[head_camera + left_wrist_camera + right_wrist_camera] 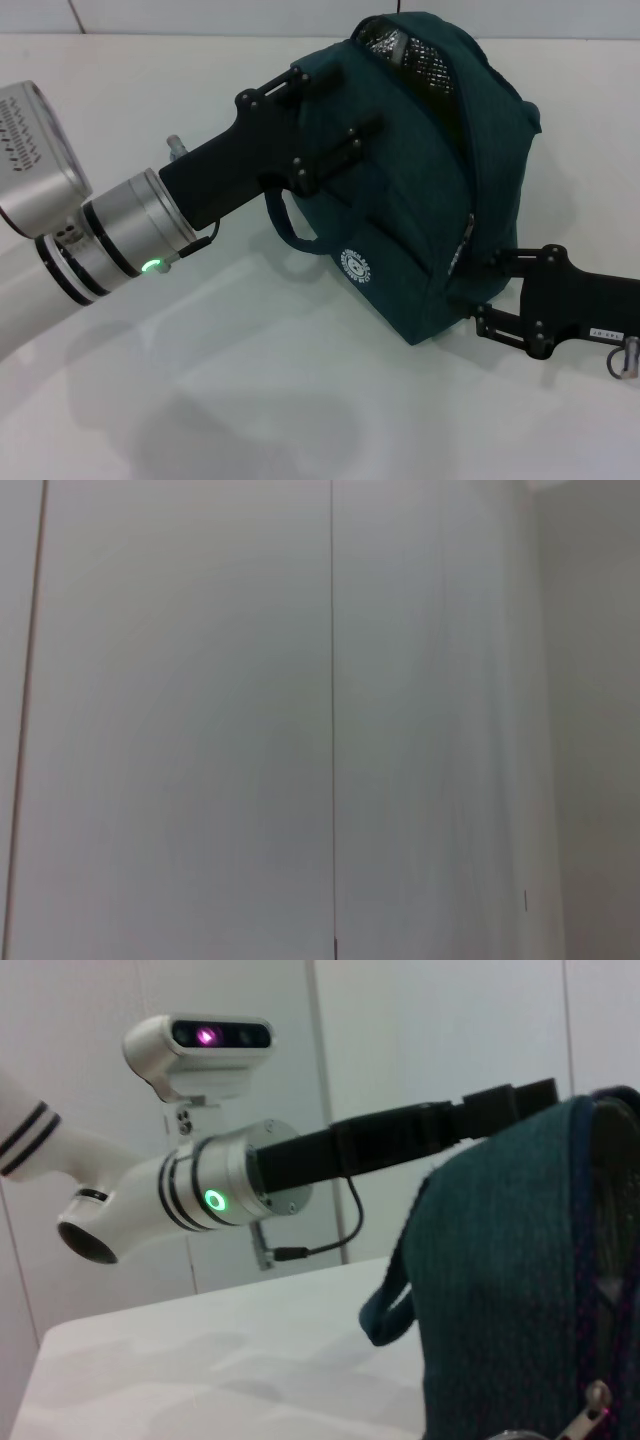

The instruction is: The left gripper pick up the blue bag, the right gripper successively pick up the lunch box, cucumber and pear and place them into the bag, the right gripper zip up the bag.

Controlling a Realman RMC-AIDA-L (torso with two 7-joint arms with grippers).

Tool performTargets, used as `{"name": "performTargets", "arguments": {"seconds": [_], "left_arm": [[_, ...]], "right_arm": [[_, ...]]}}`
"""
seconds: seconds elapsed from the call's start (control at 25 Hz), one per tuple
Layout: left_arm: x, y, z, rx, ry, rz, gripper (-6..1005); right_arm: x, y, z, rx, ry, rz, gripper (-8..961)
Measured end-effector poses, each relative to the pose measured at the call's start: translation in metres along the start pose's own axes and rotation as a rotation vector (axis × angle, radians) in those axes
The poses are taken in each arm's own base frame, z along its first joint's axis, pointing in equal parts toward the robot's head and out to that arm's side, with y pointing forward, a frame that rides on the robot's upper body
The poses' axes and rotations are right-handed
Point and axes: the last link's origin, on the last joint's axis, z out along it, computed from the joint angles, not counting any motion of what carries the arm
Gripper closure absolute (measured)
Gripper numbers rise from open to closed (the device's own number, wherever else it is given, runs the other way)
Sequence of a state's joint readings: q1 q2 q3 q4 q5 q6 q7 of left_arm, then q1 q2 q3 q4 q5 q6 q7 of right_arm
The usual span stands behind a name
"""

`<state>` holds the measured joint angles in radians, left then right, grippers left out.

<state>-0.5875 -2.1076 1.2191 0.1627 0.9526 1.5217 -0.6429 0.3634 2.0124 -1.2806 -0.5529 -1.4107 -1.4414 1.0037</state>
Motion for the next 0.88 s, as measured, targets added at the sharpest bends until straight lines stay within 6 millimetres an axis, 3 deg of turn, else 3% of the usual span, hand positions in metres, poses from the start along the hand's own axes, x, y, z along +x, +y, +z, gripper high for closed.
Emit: {"name": "performTargets", "arguments": {"seconds": [0.88], "left_arm": [[-0.0005,0.0007,0.0001,-0.004,-0.003,0.007,361]], "right_arm": [[-0.0028,-0.0057,0.0082,0.037,-0.031,0.029,670]]}}
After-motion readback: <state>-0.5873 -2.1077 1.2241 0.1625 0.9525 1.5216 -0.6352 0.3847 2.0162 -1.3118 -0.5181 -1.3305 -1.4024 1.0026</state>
